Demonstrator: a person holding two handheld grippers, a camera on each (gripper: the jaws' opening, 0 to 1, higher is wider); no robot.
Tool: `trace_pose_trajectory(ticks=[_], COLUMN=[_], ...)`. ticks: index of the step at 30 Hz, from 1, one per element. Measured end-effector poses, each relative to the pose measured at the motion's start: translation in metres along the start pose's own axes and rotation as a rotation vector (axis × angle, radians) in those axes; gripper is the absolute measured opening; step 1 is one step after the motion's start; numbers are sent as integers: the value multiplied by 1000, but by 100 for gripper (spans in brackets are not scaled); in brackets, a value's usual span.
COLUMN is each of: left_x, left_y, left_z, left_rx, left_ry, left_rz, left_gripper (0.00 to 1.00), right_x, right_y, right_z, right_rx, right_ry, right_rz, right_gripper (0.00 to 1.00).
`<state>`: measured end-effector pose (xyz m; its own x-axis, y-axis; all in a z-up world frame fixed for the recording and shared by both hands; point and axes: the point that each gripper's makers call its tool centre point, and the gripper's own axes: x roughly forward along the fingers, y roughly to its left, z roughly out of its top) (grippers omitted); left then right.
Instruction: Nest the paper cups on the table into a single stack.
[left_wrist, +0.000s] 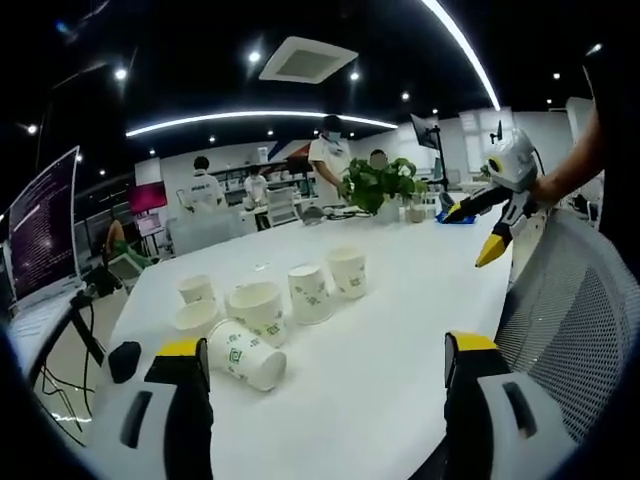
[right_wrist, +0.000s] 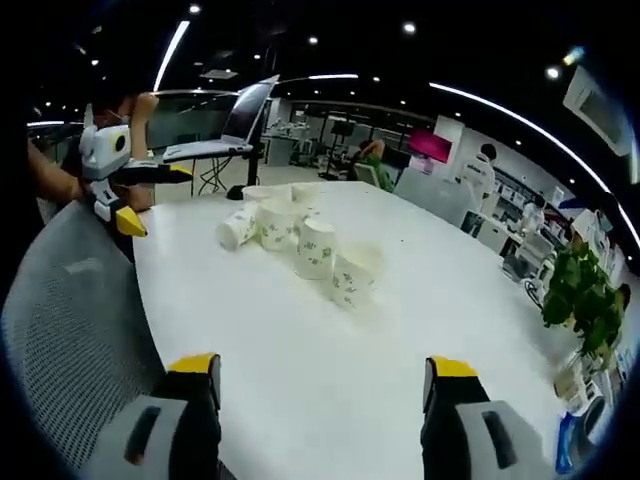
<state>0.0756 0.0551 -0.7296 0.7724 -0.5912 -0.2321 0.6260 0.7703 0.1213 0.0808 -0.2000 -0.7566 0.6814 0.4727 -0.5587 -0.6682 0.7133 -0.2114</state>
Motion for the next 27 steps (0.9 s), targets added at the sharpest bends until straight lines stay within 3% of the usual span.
trace_pose_trajectory(ticks=[6, 15, 20, 23, 27], left_x=[0, 1, 1, 1, 0], left_y=[0, -1, -1, -1, 3], left_z=[-4, -10, -12, -12, -11], left_rx=[3, -8, -10, -10, -27], left_ry=[21, 45, 54, 57, 50], left_rz=[3, -7, -5, -2, 19], left_gripper=[97, 96, 95, 94, 94], right_x=[14, 32, 38, 43, 52], right_y=[-10, -31, -38, -46, -50], right_z=[13, 29, 42, 40, 47], right_rx=[16, 18, -7, -61, -78], right_ry=[-9, -2, -15, 37, 37], right_rz=[37, 44, 45, 25, 41], right_gripper=[83, 73, 71, 69, 67])
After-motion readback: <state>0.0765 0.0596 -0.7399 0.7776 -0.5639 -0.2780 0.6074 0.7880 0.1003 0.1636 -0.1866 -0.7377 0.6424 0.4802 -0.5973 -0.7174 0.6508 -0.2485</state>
